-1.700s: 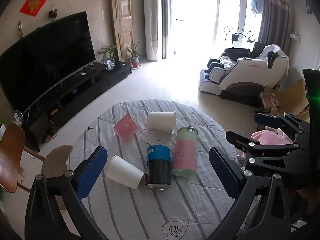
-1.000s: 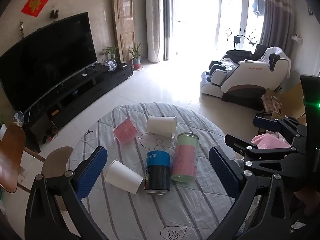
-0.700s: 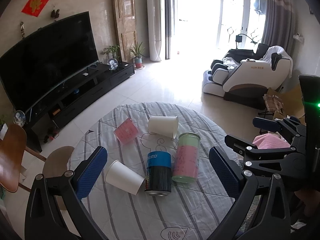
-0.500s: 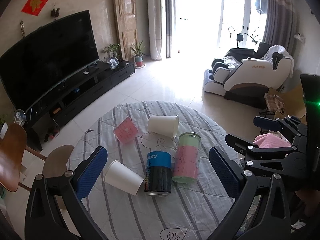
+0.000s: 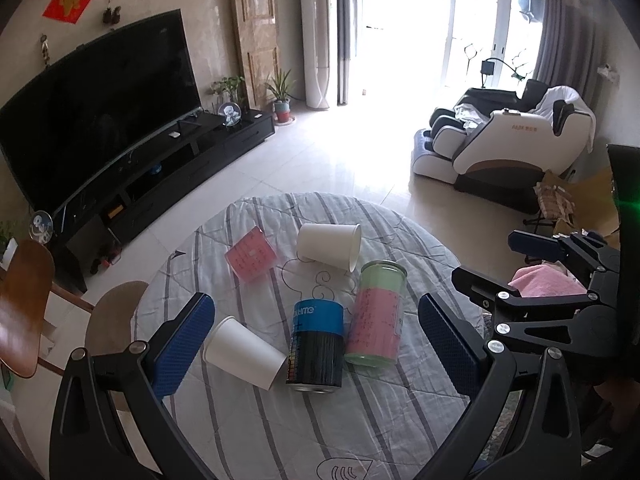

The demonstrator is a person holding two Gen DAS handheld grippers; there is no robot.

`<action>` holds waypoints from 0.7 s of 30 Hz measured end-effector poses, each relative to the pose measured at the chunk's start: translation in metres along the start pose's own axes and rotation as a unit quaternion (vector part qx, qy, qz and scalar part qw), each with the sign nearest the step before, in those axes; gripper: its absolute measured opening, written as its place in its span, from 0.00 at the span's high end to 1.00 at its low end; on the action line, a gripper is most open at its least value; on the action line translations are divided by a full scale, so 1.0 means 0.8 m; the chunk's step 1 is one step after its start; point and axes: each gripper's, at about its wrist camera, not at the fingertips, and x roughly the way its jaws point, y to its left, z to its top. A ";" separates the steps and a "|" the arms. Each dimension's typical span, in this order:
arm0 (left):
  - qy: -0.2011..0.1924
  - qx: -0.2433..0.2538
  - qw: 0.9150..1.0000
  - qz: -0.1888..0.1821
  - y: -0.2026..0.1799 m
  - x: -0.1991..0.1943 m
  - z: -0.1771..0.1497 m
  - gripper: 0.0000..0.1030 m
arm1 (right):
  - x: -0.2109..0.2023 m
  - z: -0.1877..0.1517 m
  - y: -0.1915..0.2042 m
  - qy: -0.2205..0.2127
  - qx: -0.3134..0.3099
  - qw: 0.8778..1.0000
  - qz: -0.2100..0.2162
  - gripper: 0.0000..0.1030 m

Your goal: Flip cup upright

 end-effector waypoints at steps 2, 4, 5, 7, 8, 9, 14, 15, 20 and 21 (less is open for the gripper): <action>0.003 -0.004 1.000 0.001 0.000 0.002 0.002 0.00 | 0.002 0.003 -0.001 0.001 -0.002 1.000 0.003 0.21; 0.004 -0.010 1.000 -0.001 0.000 0.003 0.005 0.00 | 0.005 0.005 -0.004 0.002 -0.004 1.000 0.007 0.21; 0.004 -0.011 1.000 0.000 -0.002 0.004 0.007 0.00 | 0.007 0.006 -0.005 0.003 -0.004 1.000 0.009 0.21; 0.005 -0.011 1.000 0.003 -0.004 0.007 0.011 0.00 | 0.011 0.008 -0.006 0.006 -0.007 1.000 0.012 0.21; 0.006 -0.012 1.000 0.004 -0.006 0.009 0.013 0.00 | 0.013 0.010 -0.007 0.006 -0.009 1.000 0.013 0.21; 0.007 -0.013 1.000 0.005 -0.006 0.011 0.014 0.00 | 0.015 0.012 -0.008 0.008 -0.010 1.000 0.016 0.21; 0.013 -0.020 1.000 0.012 -0.009 0.019 0.020 0.00 | 0.024 0.020 -0.015 0.011 -0.016 0.999 0.026 0.21; 0.016 -0.021 1.000 0.015 -0.009 0.021 0.020 0.00 | 0.026 0.021 -0.015 0.012 -0.018 0.999 0.027 0.21; 0.034 -0.021 0.999 0.027 -0.009 0.030 0.020 0.00 | 0.033 0.026 -0.018 0.019 -0.029 0.999 0.041 0.21; 0.039 -0.021 0.999 0.029 -0.009 0.030 0.020 0.00 | 0.034 0.027 -0.018 0.020 -0.032 0.998 0.044 0.21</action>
